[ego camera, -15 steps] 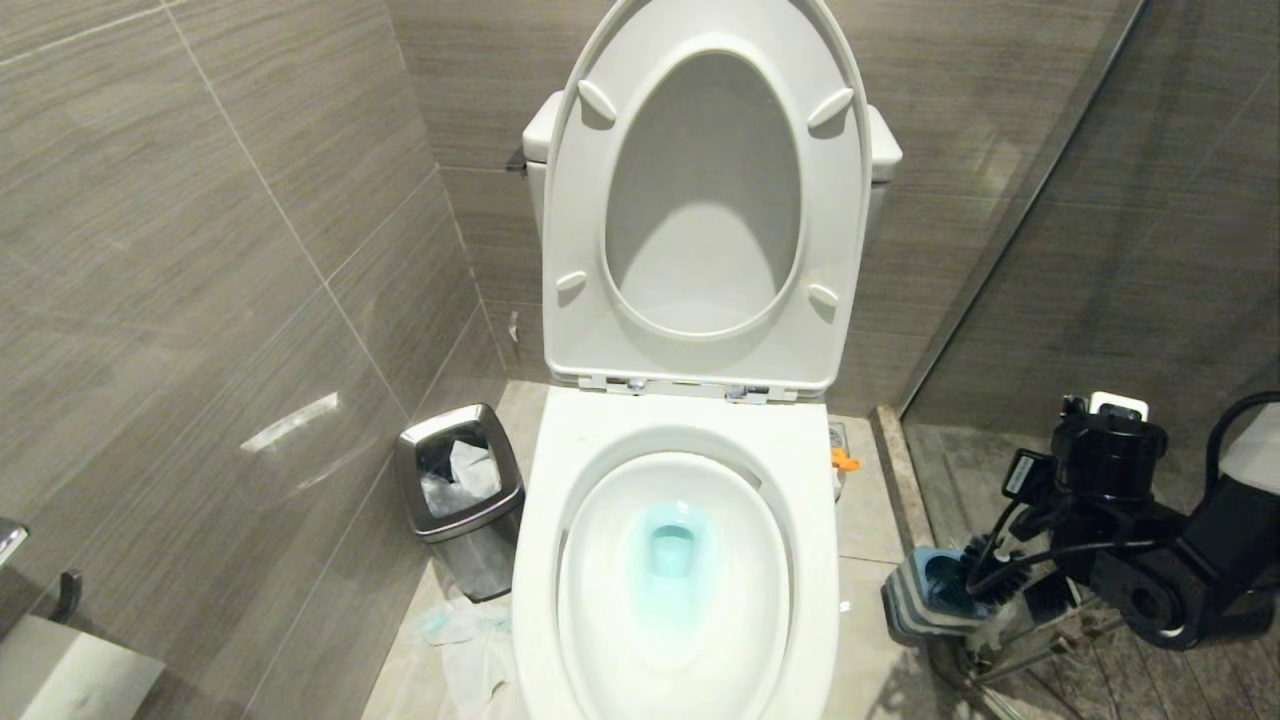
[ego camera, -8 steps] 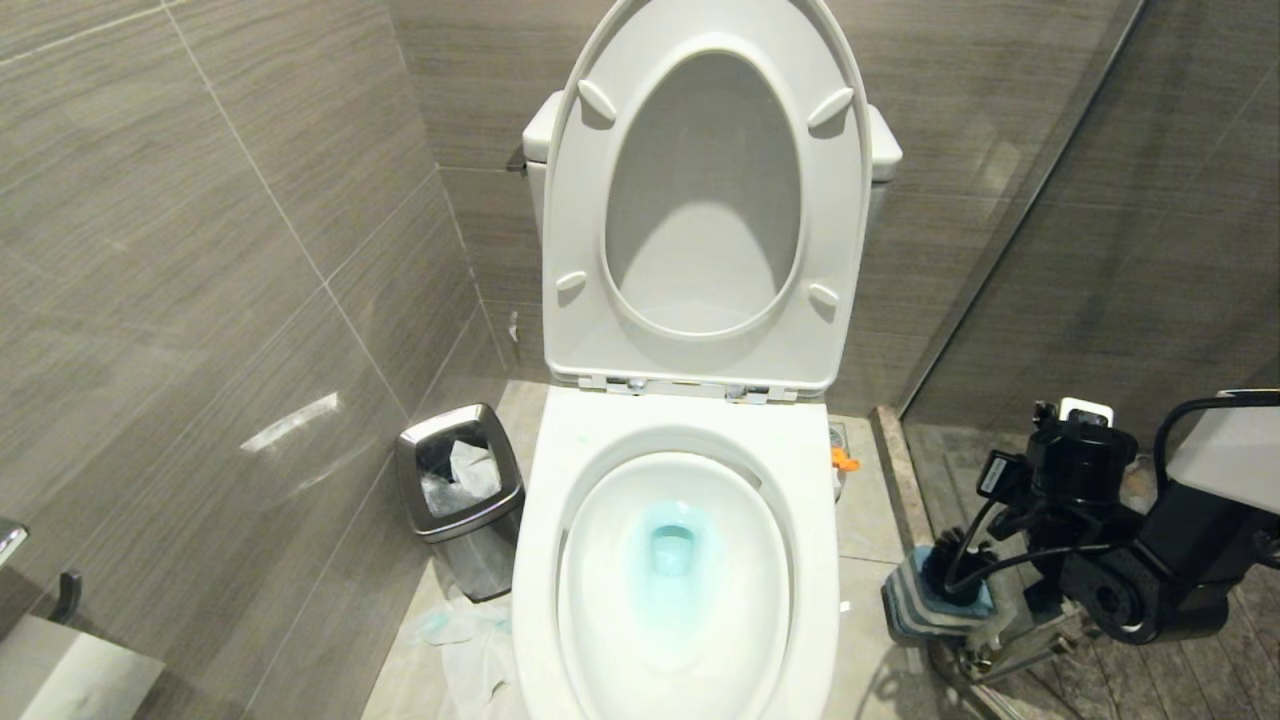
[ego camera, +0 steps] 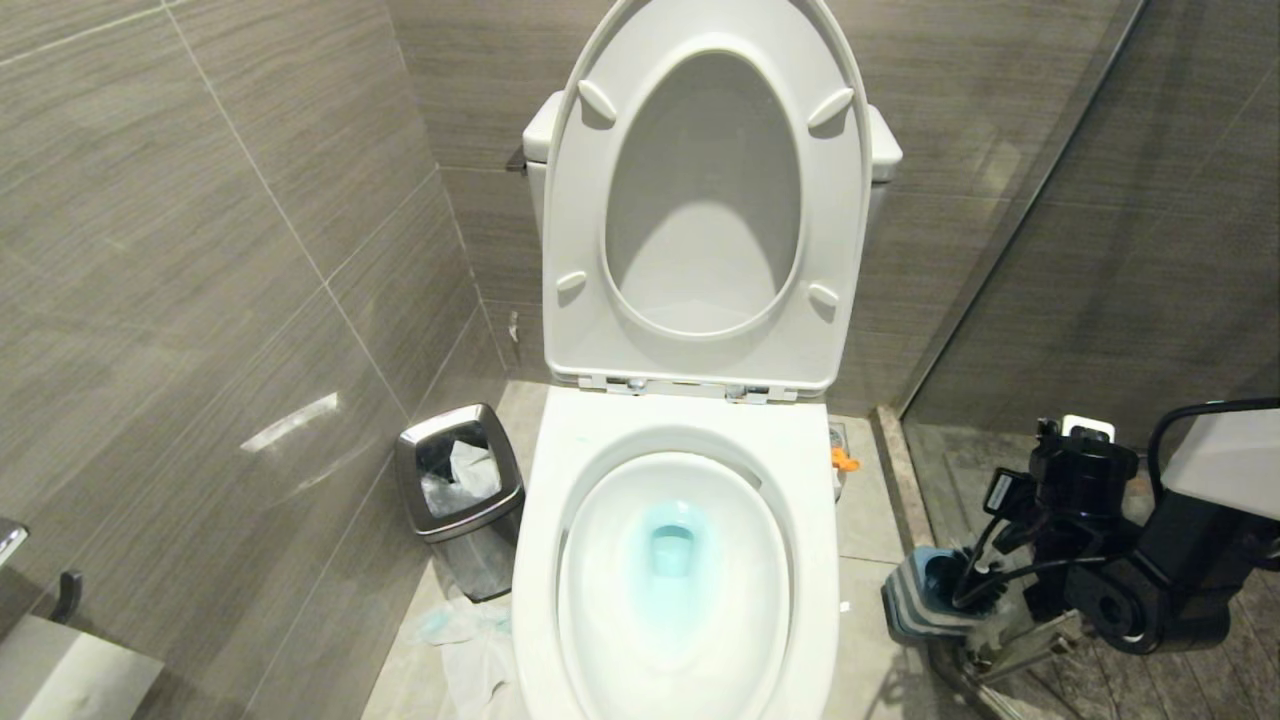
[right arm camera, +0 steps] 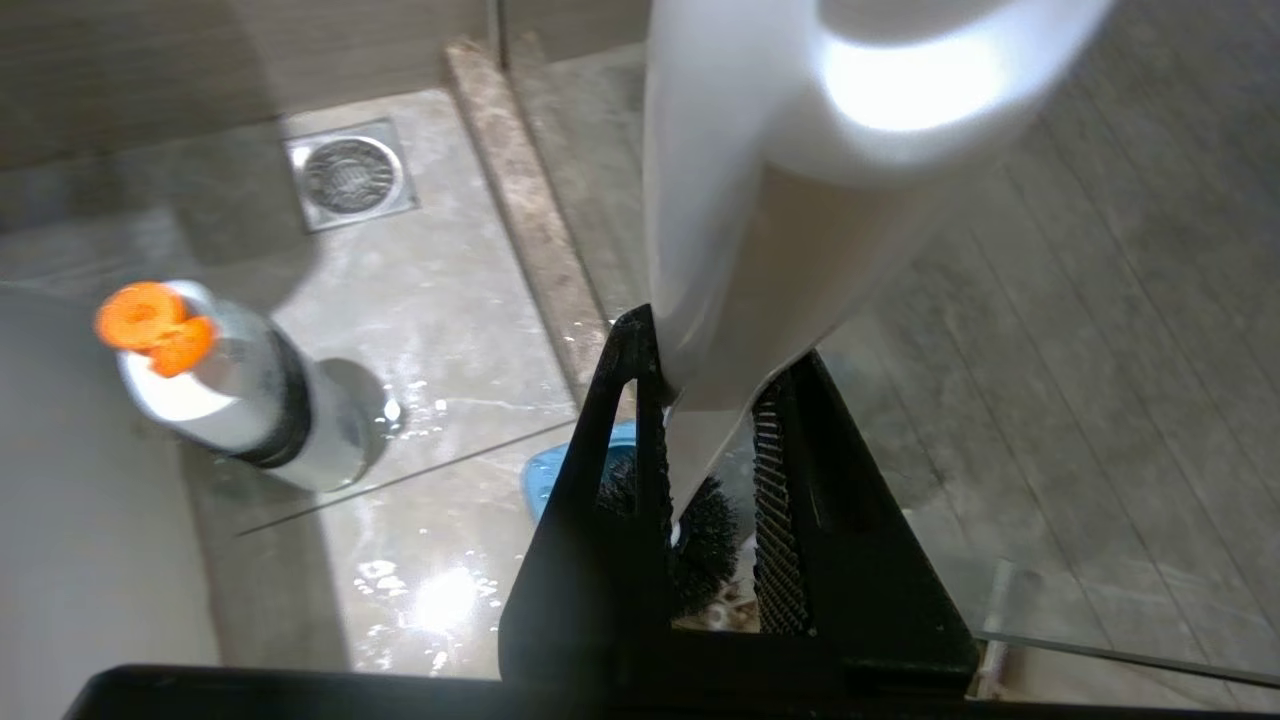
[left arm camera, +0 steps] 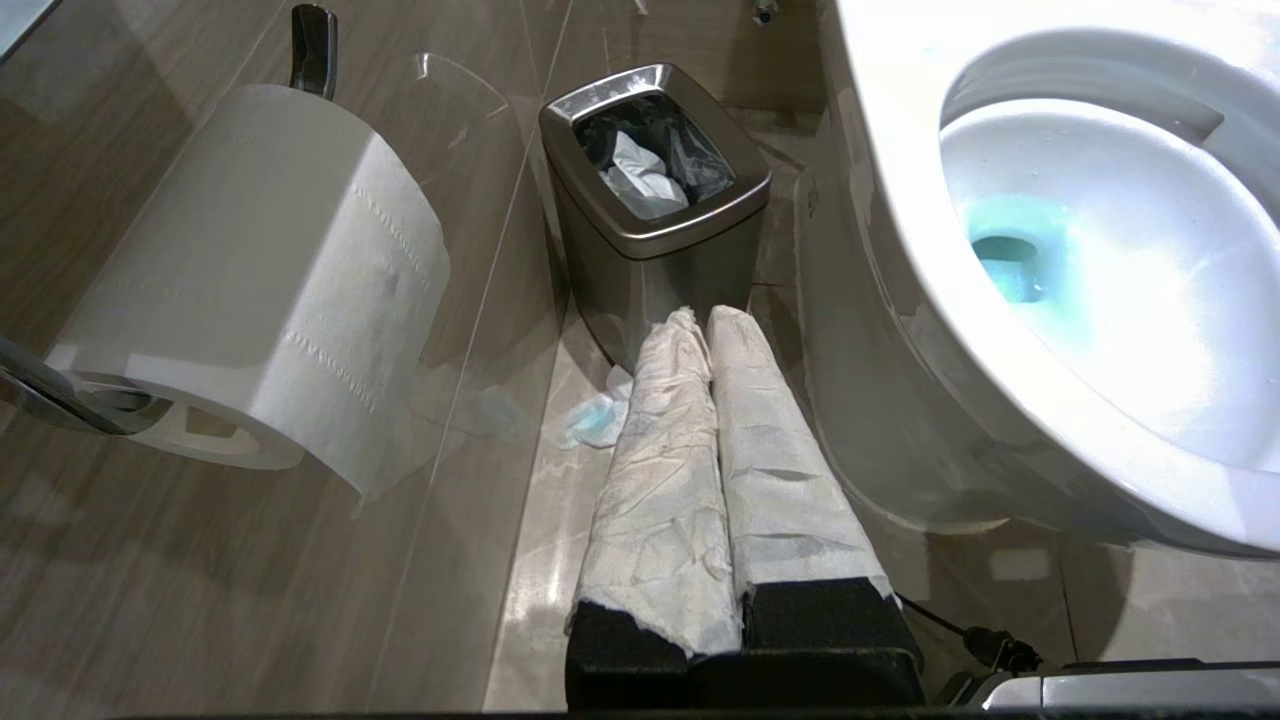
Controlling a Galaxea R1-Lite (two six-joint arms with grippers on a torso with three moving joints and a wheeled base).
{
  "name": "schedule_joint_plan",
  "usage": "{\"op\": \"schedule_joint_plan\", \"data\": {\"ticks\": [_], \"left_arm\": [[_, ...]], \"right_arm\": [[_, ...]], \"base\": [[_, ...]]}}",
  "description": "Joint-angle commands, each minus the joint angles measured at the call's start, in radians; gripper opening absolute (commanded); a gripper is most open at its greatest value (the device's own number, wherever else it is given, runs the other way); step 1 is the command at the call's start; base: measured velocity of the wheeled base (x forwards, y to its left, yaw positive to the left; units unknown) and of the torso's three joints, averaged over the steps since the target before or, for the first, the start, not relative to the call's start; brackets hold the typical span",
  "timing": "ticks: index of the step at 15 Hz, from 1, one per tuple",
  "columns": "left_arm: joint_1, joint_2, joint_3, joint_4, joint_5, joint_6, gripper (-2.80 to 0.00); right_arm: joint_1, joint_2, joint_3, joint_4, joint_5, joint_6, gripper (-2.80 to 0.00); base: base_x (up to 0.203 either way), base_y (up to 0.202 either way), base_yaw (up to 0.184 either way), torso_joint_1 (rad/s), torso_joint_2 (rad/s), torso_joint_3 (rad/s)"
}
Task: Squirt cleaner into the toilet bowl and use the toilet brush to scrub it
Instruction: Put the toilet brush back
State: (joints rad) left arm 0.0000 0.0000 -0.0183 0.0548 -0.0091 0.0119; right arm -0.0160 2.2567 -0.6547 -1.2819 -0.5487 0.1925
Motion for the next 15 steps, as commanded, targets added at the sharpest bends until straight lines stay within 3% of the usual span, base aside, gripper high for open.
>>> {"op": "schedule_joint_plan", "data": {"ticks": [1,9,15], "left_arm": [[0.001,0.000,0.000,0.000,0.000,0.000,-2.80],[0.002,0.000,0.000,0.000,0.000,0.000,-2.80],[0.000,0.000,0.000,0.000,0.000,0.000,-2.80]], "right_arm": [[-0.024,0.023,-0.001,-0.011,0.000,0.001,-2.80],[-0.032,0.043,0.003,-0.089,0.125,-0.001,-2.80],[-0.033,0.075,0.010,-0.094,0.131,-0.001,-2.80]], "base": [[0.000,0.000,0.000,0.000,0.00,0.000],[0.000,0.000,0.000,0.000,0.00,0.000],[0.000,0.000,0.000,0.000,0.00,0.000]]}}
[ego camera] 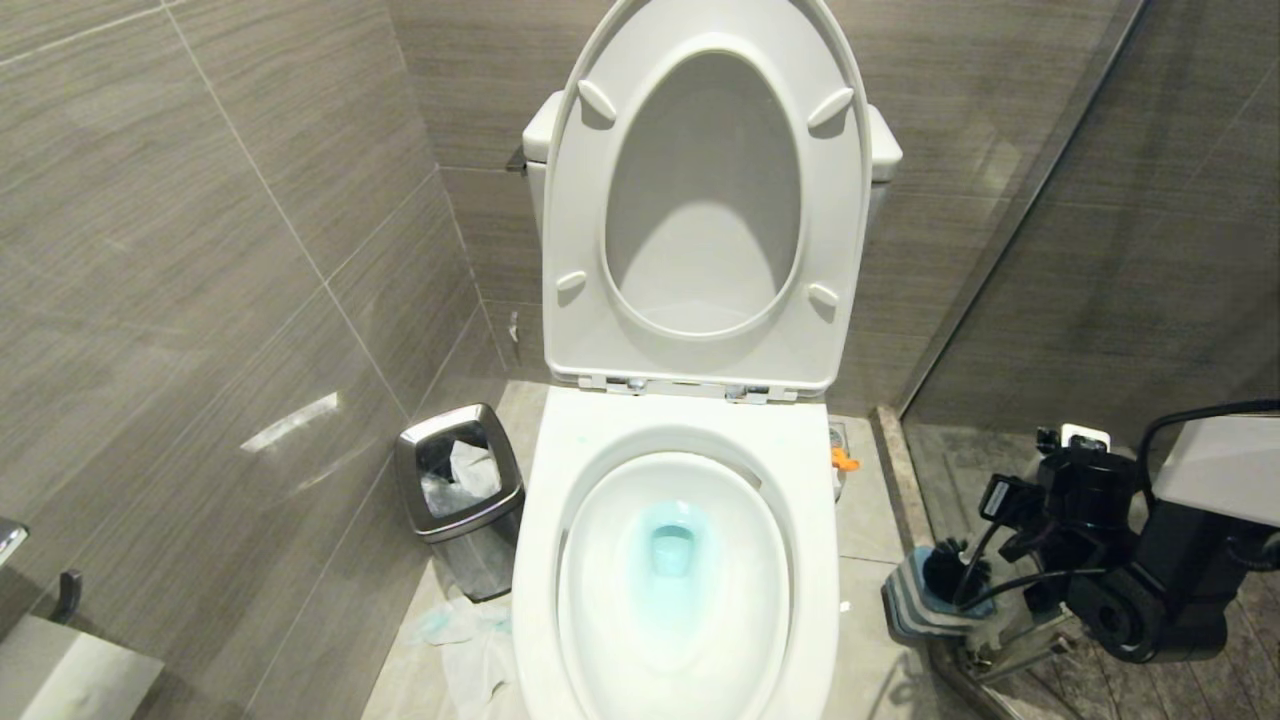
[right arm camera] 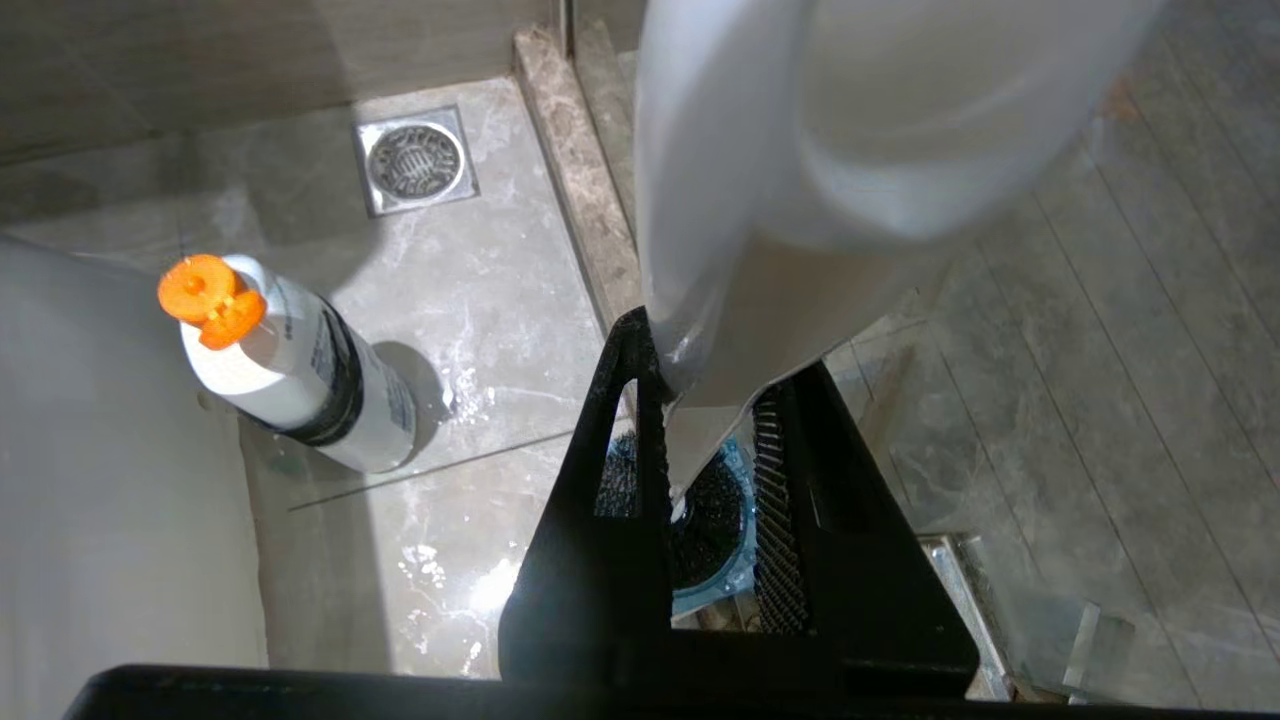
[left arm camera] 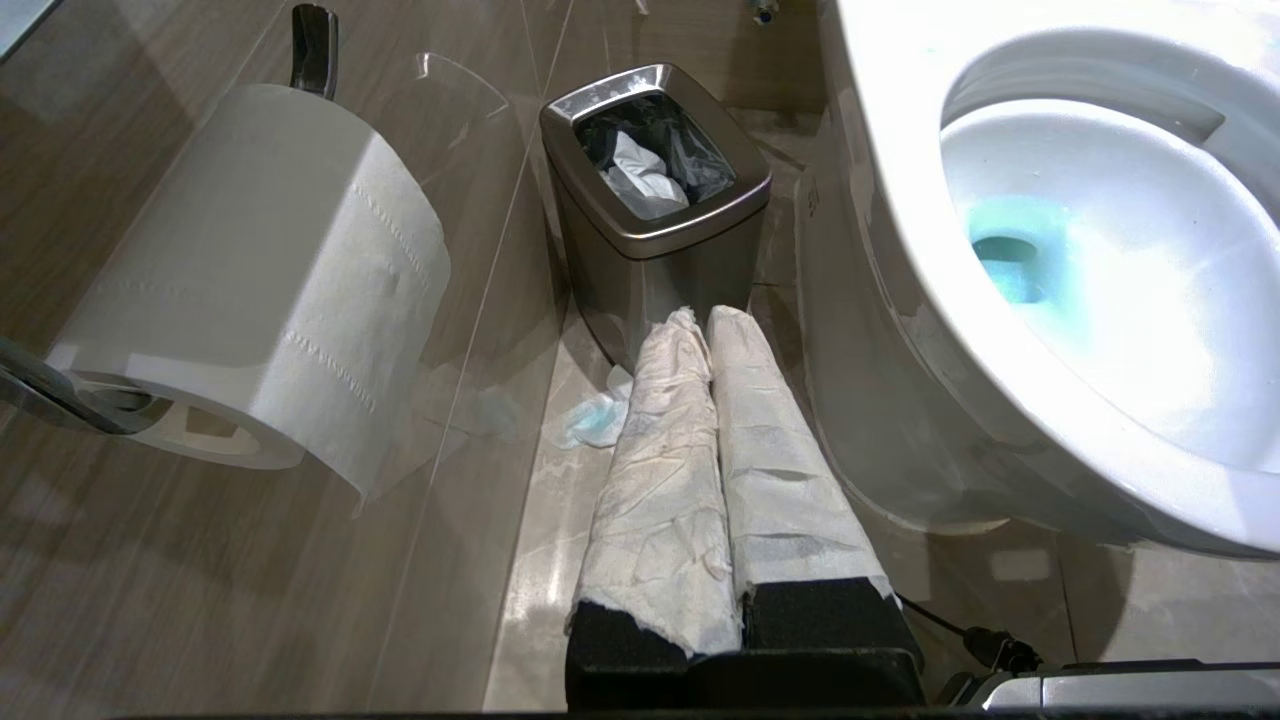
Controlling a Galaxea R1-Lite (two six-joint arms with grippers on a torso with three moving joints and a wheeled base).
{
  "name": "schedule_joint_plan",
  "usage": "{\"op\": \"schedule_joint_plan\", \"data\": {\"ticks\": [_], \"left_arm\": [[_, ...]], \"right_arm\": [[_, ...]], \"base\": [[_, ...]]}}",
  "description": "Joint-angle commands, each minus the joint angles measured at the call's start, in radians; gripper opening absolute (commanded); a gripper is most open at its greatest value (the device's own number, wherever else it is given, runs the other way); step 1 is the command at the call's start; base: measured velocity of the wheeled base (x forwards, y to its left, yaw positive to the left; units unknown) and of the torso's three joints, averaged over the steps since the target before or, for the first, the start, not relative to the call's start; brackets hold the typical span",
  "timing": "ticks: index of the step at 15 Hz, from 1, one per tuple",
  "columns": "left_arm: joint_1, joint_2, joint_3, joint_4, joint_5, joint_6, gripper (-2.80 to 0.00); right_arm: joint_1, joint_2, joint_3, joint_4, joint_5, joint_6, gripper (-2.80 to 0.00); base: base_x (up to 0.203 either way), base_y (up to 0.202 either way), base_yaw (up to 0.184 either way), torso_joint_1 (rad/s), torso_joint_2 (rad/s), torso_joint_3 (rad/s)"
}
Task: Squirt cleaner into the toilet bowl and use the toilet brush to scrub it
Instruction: Put the toilet brush back
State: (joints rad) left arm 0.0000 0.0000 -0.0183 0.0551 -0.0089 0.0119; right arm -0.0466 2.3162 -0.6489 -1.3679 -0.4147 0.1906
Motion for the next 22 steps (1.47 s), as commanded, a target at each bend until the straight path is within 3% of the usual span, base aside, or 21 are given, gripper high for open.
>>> {"op": "schedule_joint_plan", "data": {"ticks": [1,22], "left_arm": [[0.002,0.000,0.000,0.000,0.000,0.000,-2.80],[0.001,0.000,0.000,0.000,0.000,0.000,-2.80]], "right_arm": [[-0.003,0.020,0.013,-0.008,-0.003,0.000,-2.80],[-0.021,0.062,0.009,-0.007,-0.001,0.001,-2.80]], "base": [[0.000,0.000,0.000,0.000,0.00,0.000],[0.000,0.000,0.000,0.000,0.00,0.000]]}}
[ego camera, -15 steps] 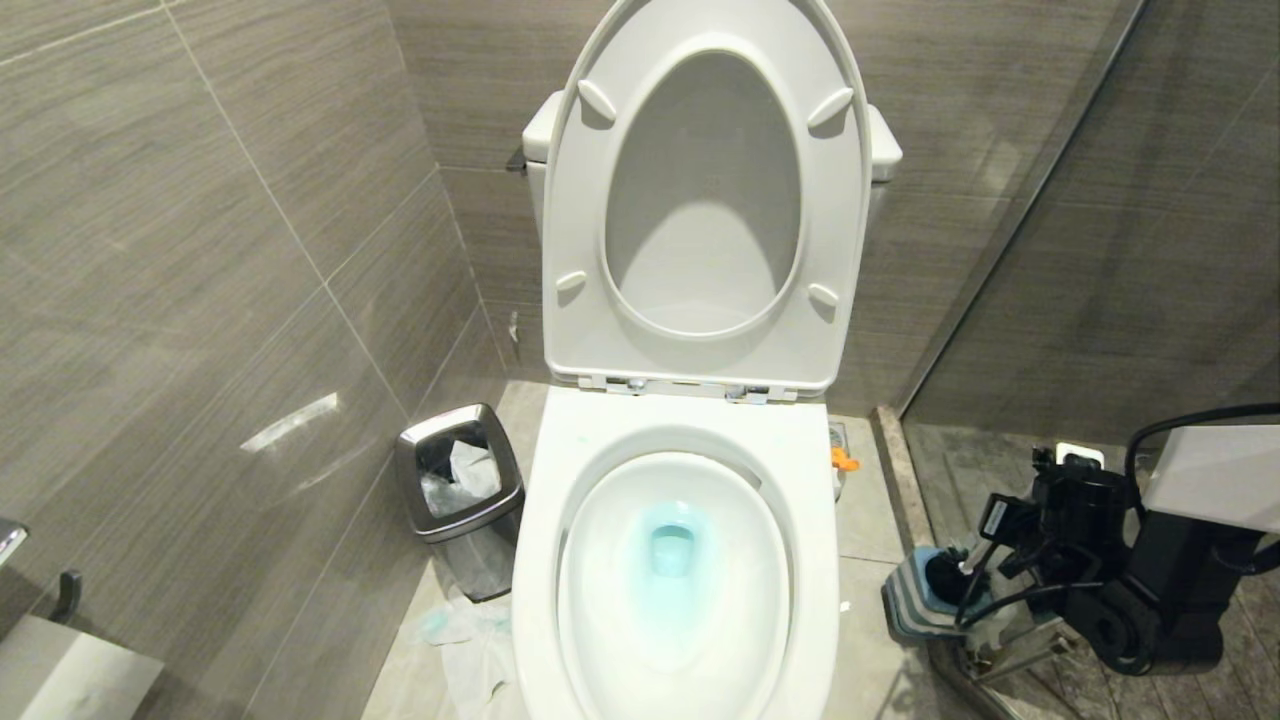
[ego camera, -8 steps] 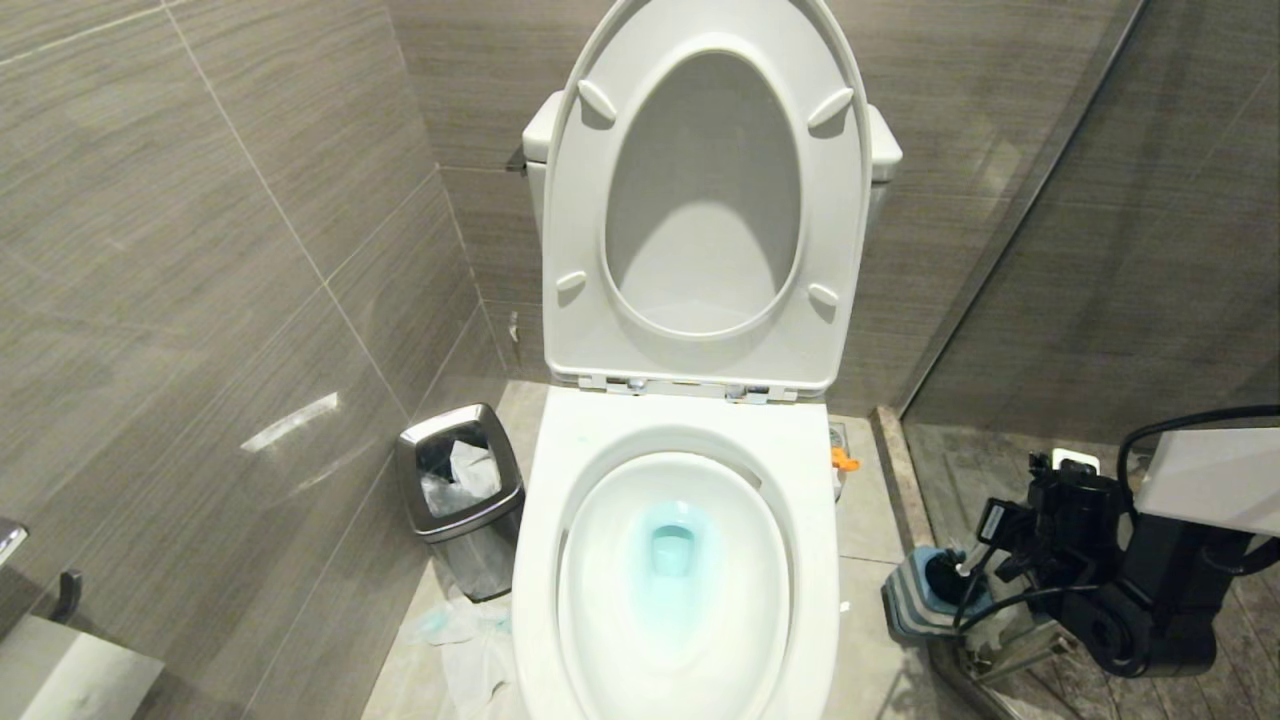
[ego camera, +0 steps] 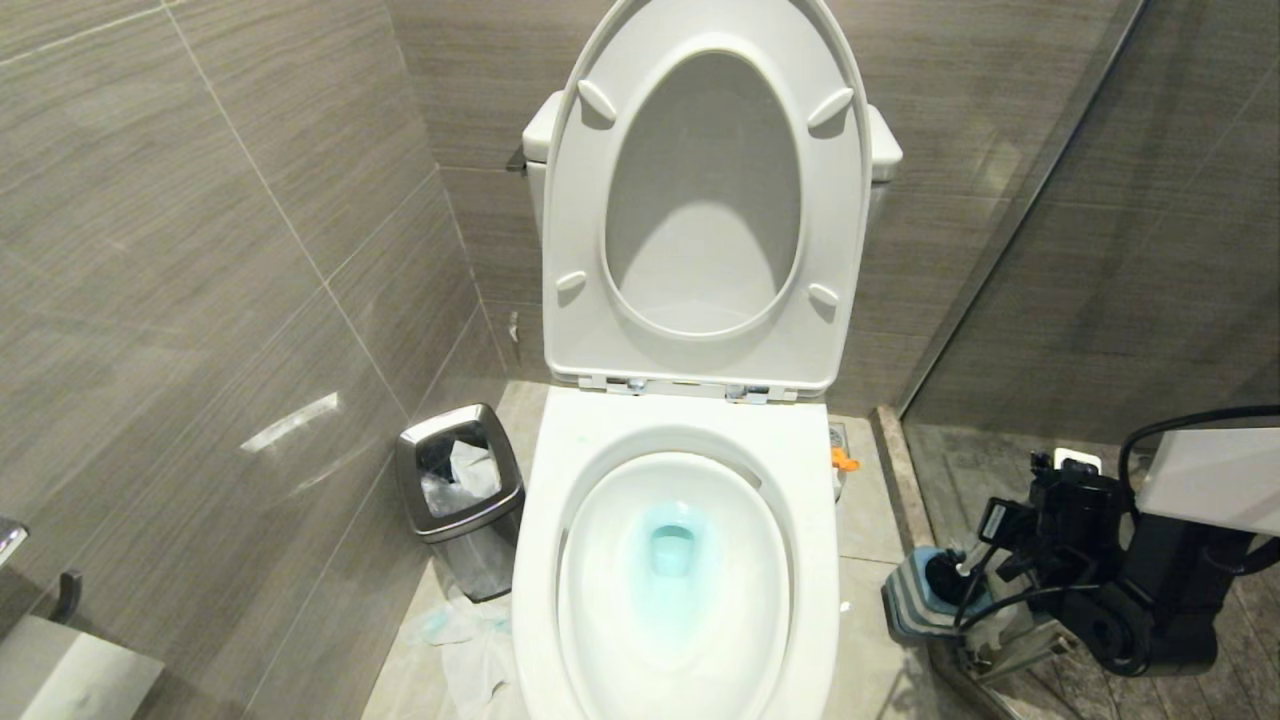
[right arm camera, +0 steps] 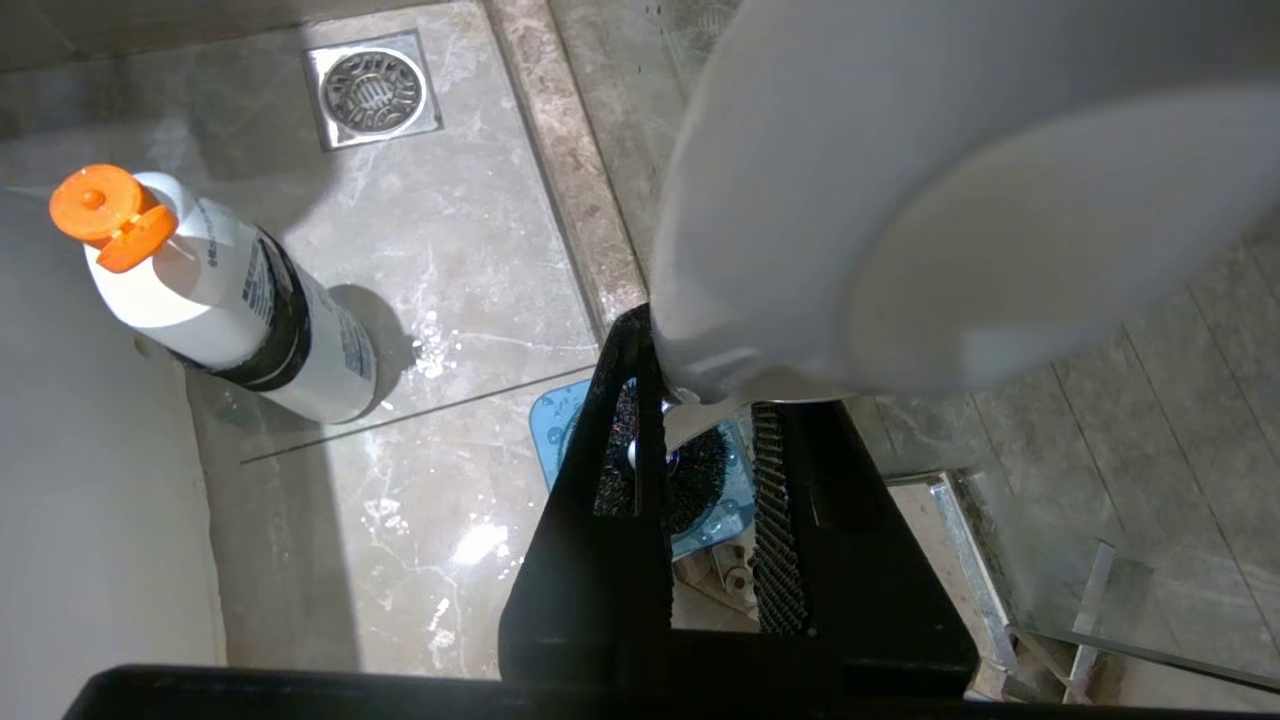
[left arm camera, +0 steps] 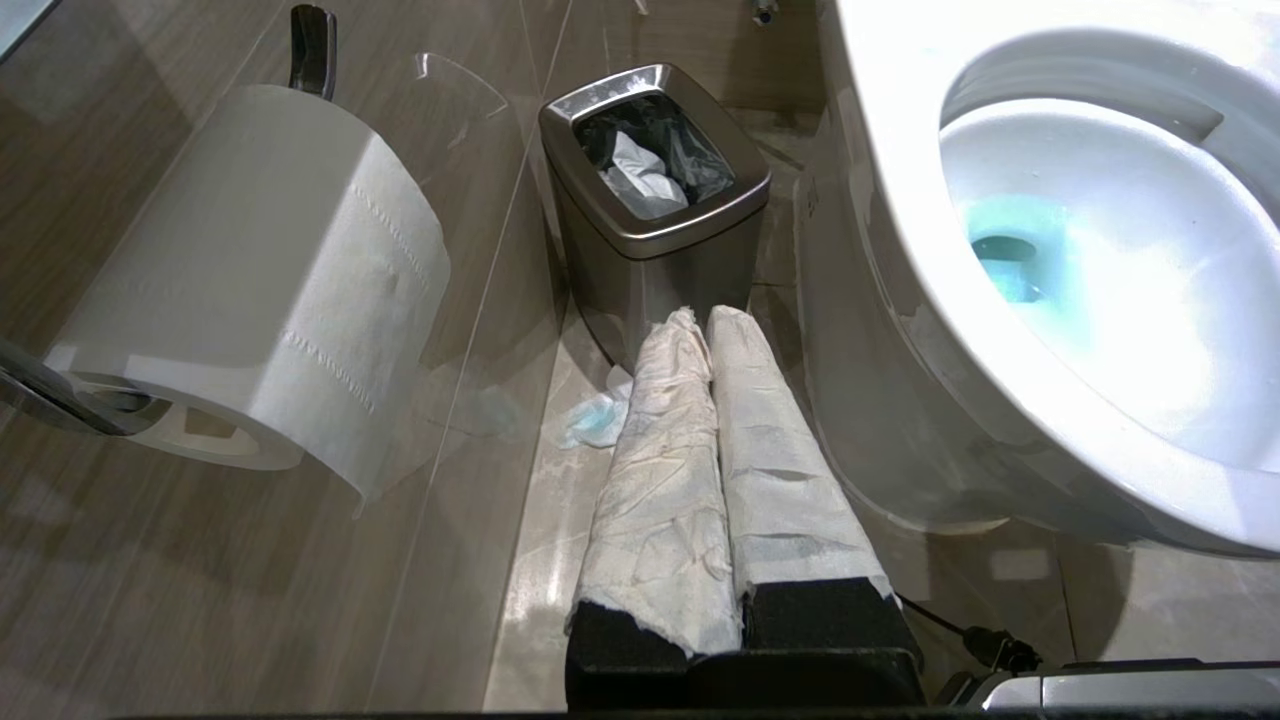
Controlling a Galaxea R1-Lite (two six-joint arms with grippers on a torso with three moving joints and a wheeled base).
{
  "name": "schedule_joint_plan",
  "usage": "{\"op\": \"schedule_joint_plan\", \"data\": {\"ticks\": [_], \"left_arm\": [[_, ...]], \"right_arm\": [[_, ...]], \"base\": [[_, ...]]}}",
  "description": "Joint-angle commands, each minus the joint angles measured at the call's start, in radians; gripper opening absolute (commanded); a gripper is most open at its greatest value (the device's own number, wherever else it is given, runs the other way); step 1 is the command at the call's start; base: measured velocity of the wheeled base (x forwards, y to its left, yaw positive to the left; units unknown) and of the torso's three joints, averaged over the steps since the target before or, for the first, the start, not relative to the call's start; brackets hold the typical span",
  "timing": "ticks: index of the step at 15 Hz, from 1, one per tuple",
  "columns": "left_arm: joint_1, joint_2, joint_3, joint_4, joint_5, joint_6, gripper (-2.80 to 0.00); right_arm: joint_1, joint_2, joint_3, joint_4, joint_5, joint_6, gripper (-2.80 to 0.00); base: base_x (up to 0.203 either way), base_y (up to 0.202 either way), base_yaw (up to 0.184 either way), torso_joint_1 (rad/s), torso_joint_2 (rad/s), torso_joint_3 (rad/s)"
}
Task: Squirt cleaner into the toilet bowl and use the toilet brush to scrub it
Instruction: Put the toilet brush back
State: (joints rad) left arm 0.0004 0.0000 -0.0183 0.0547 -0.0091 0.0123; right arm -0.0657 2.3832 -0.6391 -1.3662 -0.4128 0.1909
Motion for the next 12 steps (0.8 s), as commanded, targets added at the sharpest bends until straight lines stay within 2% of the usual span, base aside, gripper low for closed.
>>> {"op": "schedule_joint_plan", "data": {"ticks": [1,7,8,9,12], "left_arm": [[0.000,0.000,0.000,0.001,0.000,0.000,-2.80],[0.000,0.000,0.000,0.001,0.000,0.000,-2.80],[0.000,0.000,0.000,0.001,0.000,0.000,-2.80],[0.001,0.000,0.000,0.001,0.000,0.000,-2.80],[0.001,0.000,0.000,0.001,0.000,0.000,-2.80]], "right_arm": [[-0.002,-0.009,-0.001,-0.008,-0.003,0.001,-2.80],[-0.002,-0.009,-0.002,-0.007,-0.003,-0.014,-2.80],[-0.002,-0.009,-0.002,-0.007,-0.003,-0.019,-1.89],[0.000,-0.009,-0.004,-0.008,-0.003,-0.019,0.00],[0.000,-0.012,-0.004,-0.008,-0.003,-0.019,0.00]], "base": [[0.000,0.000,0.000,0.000,0.00,0.000],[0.000,0.000,0.000,0.000,0.00,0.000],[0.000,0.000,0.000,0.000,0.00,0.000],[0.000,0.000,0.000,0.000,0.00,0.000],[0.000,0.000,0.000,0.000,0.00,0.000]]}}
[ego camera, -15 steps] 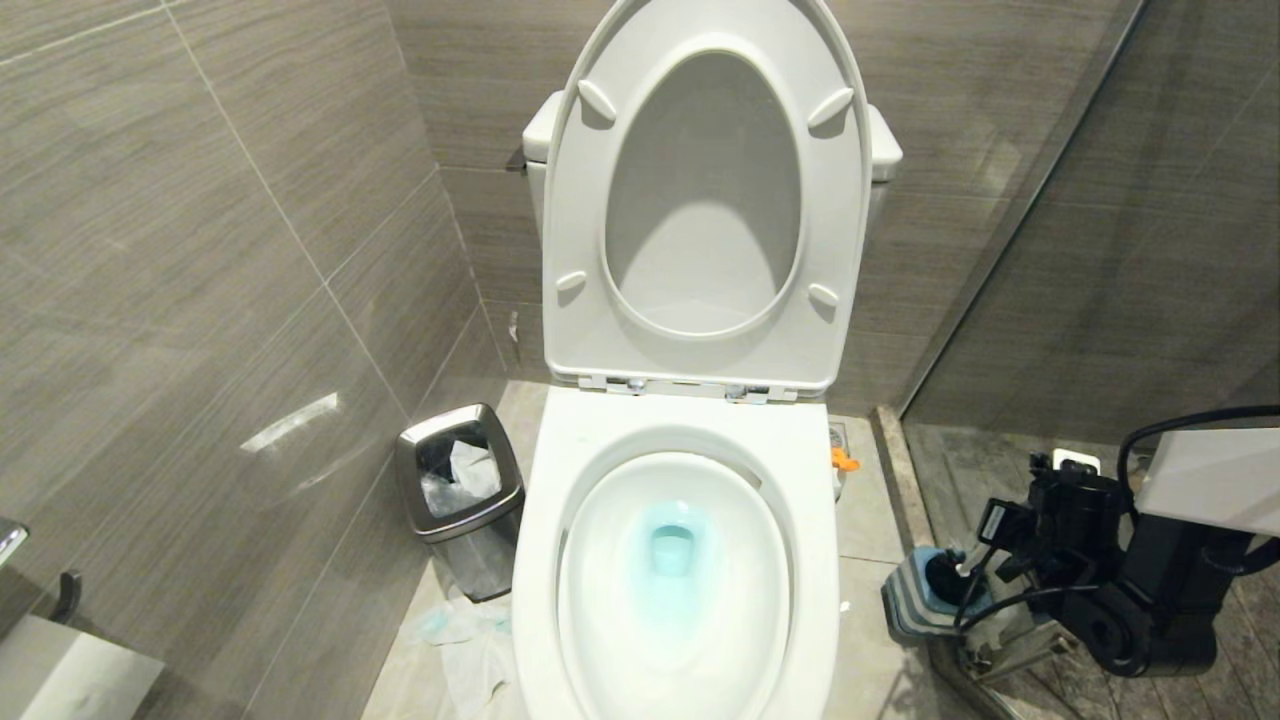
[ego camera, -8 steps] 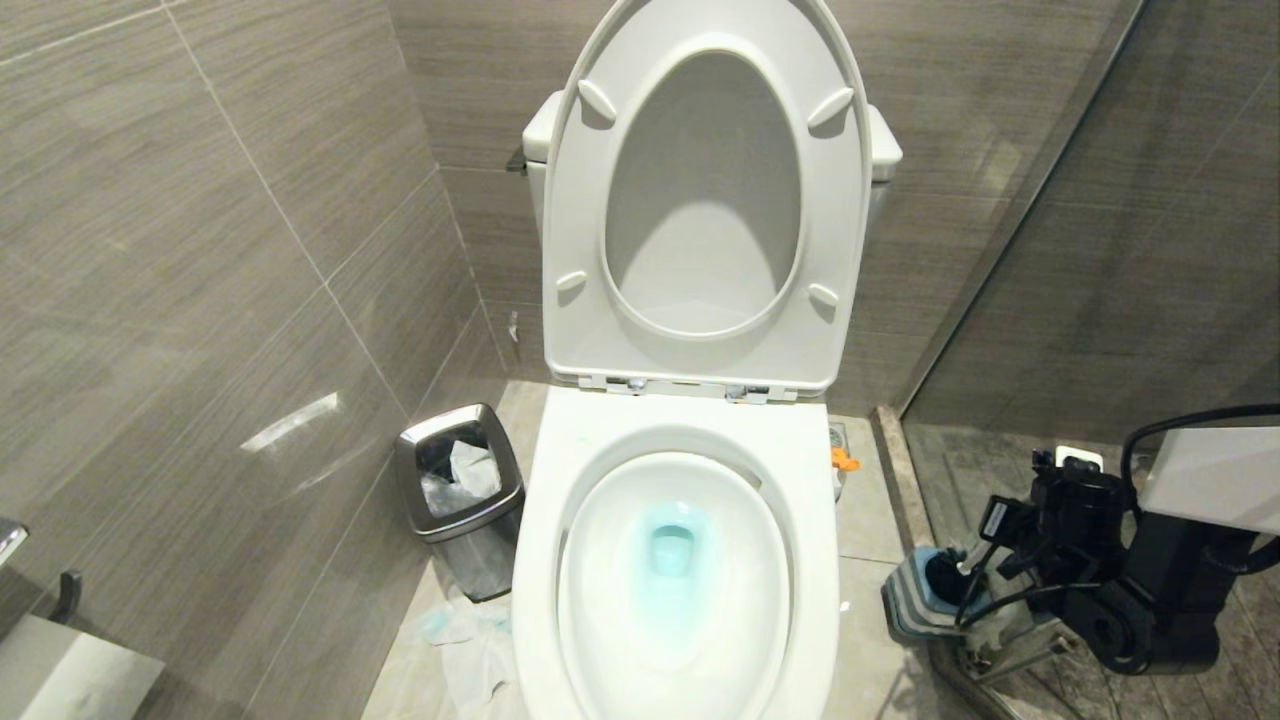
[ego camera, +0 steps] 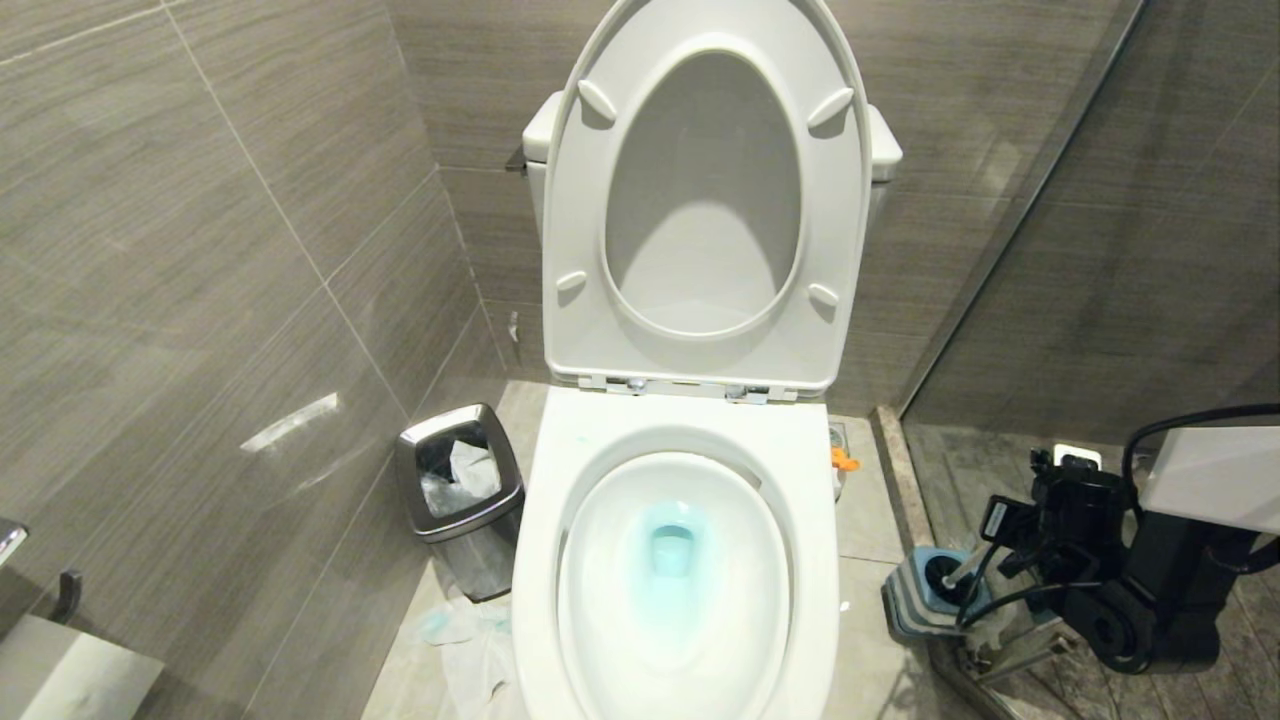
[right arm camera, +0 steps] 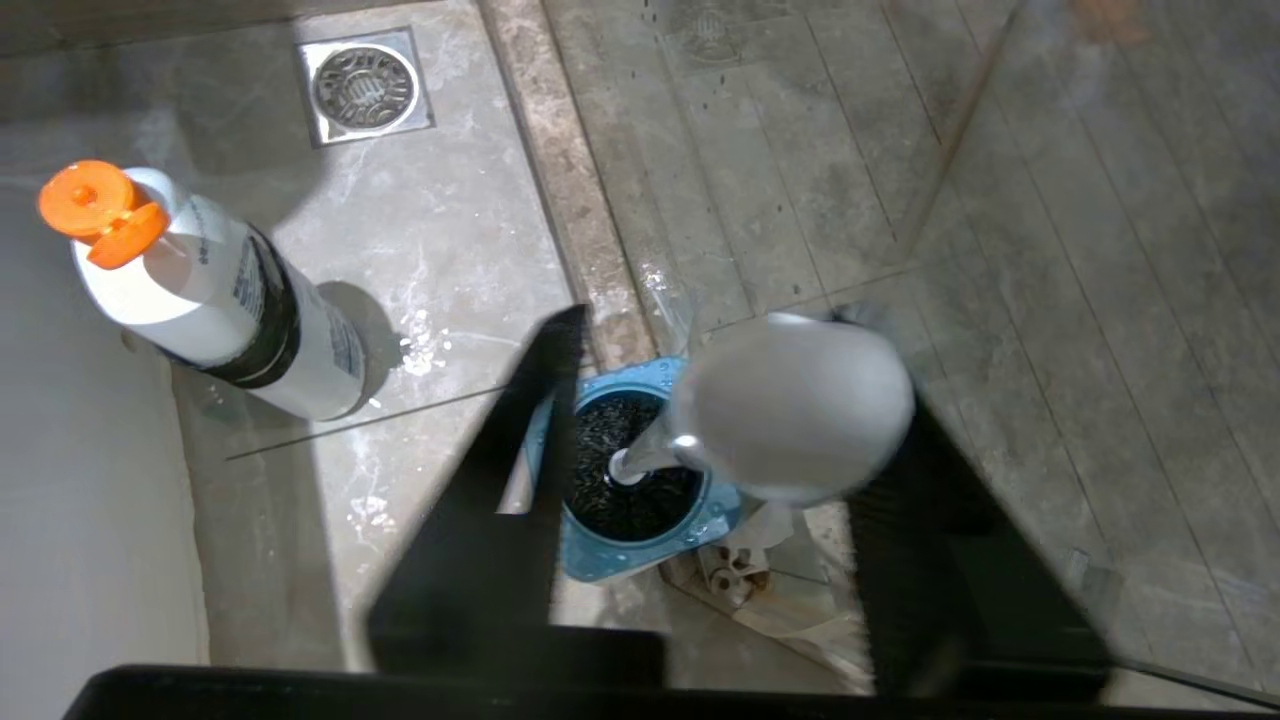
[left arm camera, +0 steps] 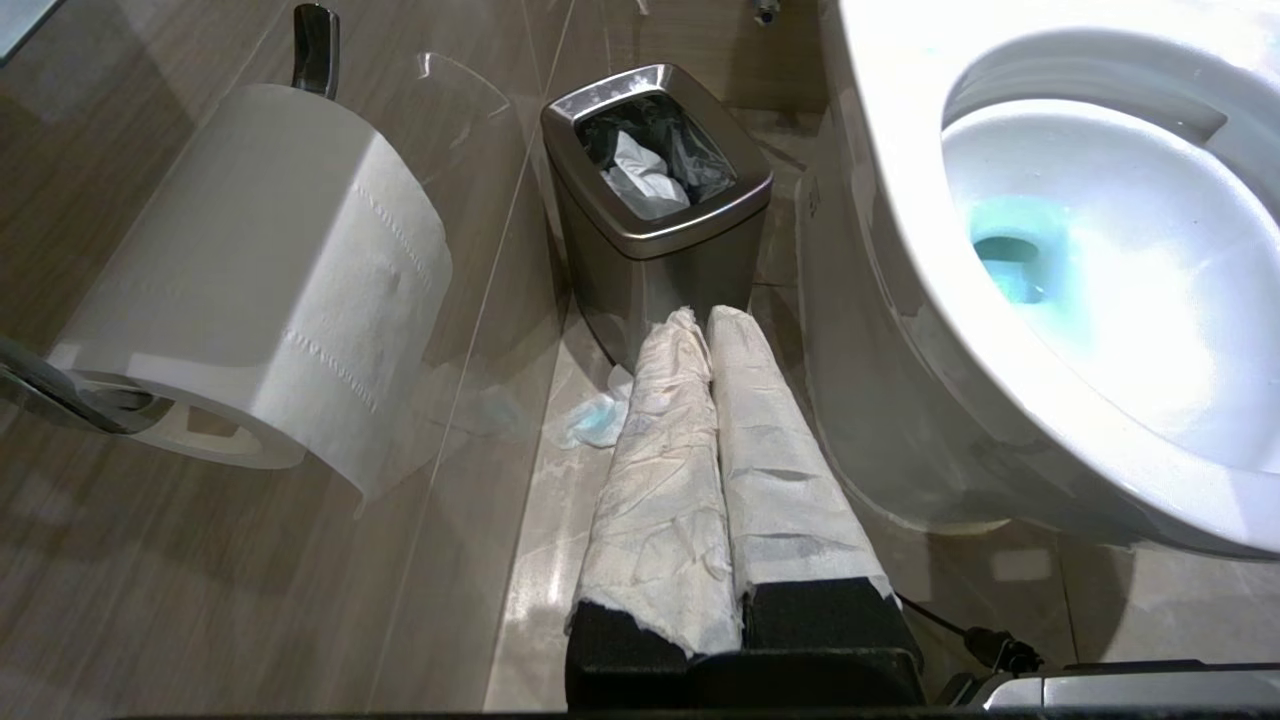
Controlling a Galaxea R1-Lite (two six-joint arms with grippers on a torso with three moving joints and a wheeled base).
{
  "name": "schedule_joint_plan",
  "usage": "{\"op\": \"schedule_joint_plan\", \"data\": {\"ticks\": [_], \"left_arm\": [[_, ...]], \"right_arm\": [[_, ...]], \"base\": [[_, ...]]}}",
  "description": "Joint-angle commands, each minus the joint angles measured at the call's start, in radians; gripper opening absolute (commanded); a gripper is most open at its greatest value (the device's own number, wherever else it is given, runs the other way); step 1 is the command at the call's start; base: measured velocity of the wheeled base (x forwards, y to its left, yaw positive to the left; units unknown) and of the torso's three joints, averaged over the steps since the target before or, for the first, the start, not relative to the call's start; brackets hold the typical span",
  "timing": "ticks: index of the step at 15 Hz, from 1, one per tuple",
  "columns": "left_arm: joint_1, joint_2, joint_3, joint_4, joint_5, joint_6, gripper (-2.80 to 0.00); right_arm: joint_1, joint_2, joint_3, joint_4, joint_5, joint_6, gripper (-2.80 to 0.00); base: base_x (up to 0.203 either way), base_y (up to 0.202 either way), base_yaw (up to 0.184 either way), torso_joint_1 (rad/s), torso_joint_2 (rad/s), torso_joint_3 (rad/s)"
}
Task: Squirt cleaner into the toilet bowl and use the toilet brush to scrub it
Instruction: Put the toilet brush back
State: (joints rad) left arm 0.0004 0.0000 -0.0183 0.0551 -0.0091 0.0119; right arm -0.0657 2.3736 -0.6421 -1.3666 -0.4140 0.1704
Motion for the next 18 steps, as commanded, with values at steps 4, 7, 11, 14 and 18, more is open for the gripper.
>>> {"op": "schedule_joint_plan", "data": {"ticks": [4,7,11,14,18], "left_arm": [[0.001,0.000,0.000,0.000,0.000,0.000,-2.80],[0.000,0.000,0.000,0.000,0.000,0.000,-2.80],[0.000,0.000,0.000,0.000,0.000,0.000,-2.80],[0.001,0.000,0.000,0.000,0.000,0.000,-2.80],[0.001,0.000,0.000,0.000,0.000,0.000,-2.80]], "right_arm": [[0.000,-0.002,-0.004,-0.008,-0.002,0.001,0.00],[0.000,-0.004,-0.004,-0.008,-0.002,0.001,0.00],[0.000,-0.012,-0.004,-0.007,-0.001,0.001,0.00],[0.000,-0.030,0.001,-0.005,0.000,0.001,0.00],[0.001,-0.079,0.019,-0.002,0.017,-0.002,0.00]], "base": [[0.000,0.000,0.000,0.000,0.00,0.000],[0.000,0.000,0.000,0.000,0.00,0.000],[0.000,0.000,0.000,0.000,0.00,0.000],[0.000,0.000,0.000,0.000,0.00,0.000],[0.000,0.000,0.000,0.000,0.00,0.000]]}}
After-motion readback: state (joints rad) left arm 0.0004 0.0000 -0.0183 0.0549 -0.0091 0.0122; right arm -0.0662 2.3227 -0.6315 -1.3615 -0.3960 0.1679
